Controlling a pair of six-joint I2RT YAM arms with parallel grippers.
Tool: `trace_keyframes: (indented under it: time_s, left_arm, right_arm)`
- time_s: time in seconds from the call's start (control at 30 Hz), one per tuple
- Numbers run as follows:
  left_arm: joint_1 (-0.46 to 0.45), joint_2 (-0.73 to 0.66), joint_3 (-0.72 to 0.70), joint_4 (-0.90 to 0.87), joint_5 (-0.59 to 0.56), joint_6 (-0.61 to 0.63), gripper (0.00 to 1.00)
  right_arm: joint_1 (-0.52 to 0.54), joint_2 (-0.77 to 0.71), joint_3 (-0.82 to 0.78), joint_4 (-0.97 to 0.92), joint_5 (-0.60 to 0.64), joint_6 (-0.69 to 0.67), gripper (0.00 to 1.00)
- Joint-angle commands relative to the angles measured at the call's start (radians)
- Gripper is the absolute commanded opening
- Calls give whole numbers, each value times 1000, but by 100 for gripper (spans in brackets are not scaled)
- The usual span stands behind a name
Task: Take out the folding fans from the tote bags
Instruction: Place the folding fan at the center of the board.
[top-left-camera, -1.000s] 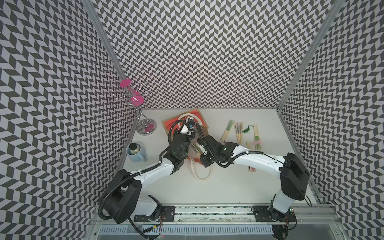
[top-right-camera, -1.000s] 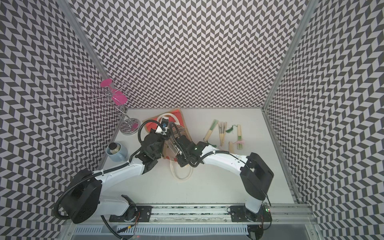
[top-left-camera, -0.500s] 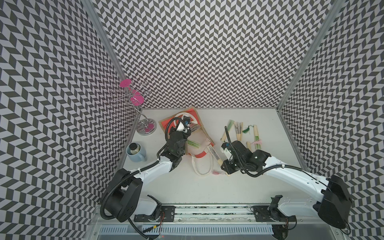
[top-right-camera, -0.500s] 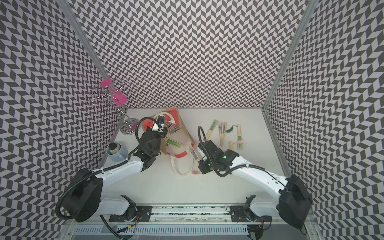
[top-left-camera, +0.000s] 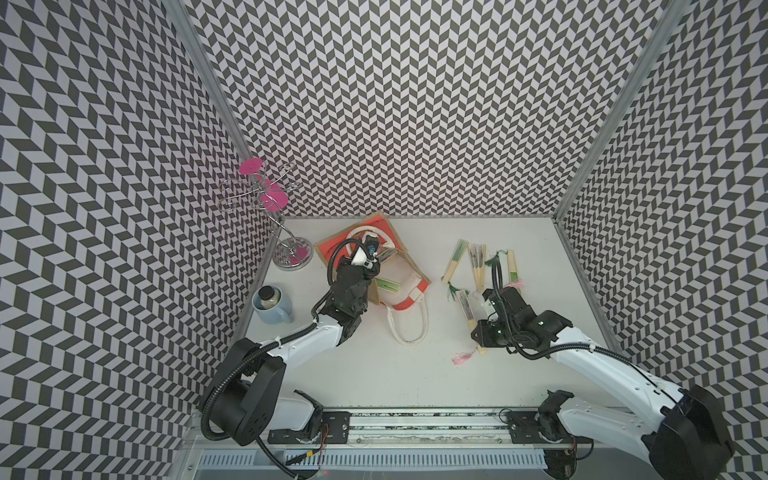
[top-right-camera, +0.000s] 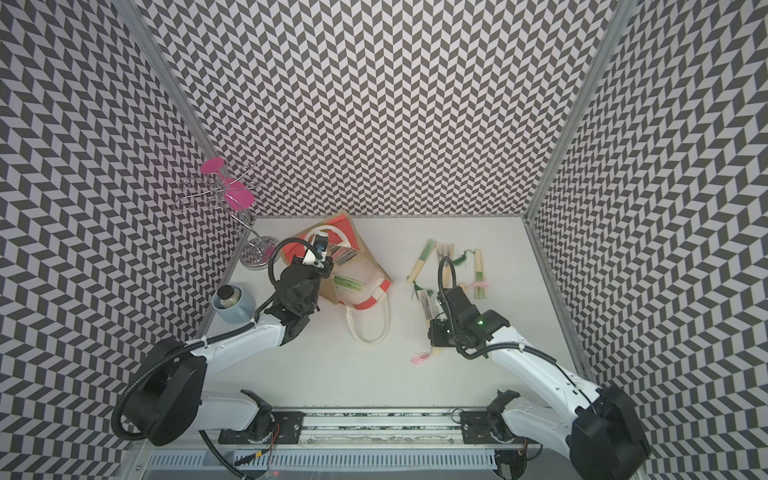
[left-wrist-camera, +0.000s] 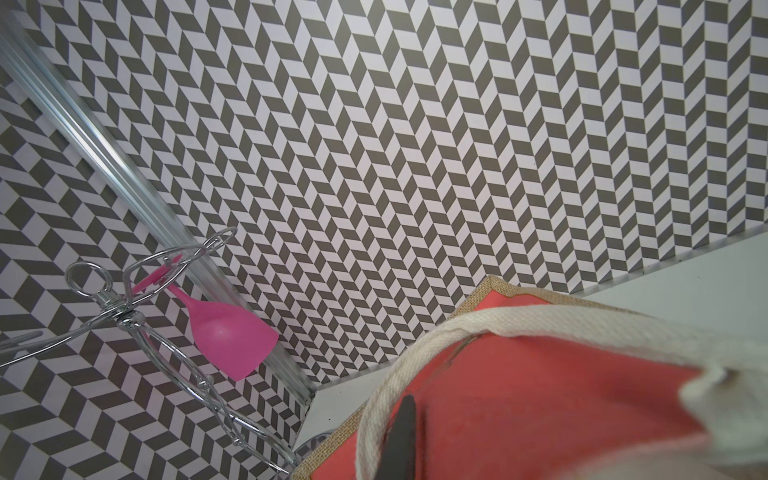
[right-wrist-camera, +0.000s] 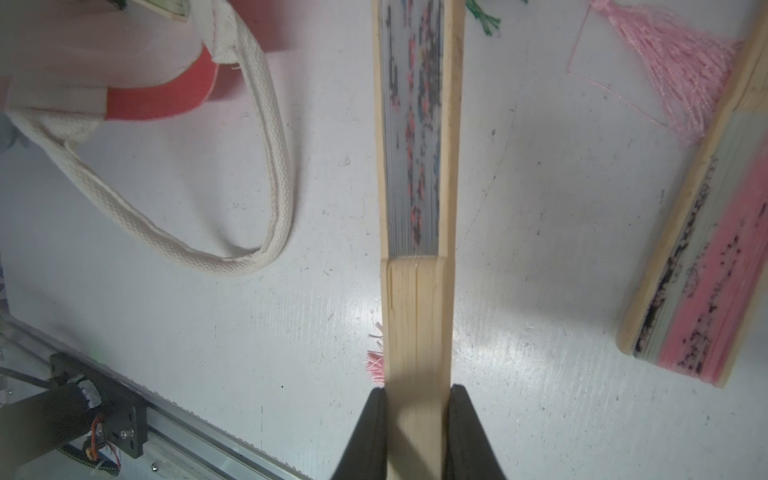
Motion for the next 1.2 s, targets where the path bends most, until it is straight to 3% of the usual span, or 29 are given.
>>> trace_keyframes:
  time_s: [0.0,0.3,0.5,0.6,0.7,0.77,0.97,1.17]
  left_arm:
    - [7,-51,-42,76,77,44,0]
    - [7,-121,-119,134,218,122,0]
    - [7,-120,-121,139,256,123,0]
    - [8,-115,-117,140,255,125,0]
    - [7,-106,-107,131,252,120,0]
    - [7,-101,-103,125,253,118,0]
    - [8,-105,-101,115,260,116,0]
    - [7,-98,-89,99,267,107,0]
  right_arm:
    - [-15,57,-25,58,16,41,0]
    - [-18,160,-78,135,63,77,2]
    - [-17,169,-81,141,91,76,37]
    - [-10,96,-62,142,101,58,45]
    - [27,11,-28,156,134,29,46]
    - [89,-34,1,166,199,23,45]
    - [437,-45,80,278,486,-37,43]
    - [612,107,129,434,551,-182,42]
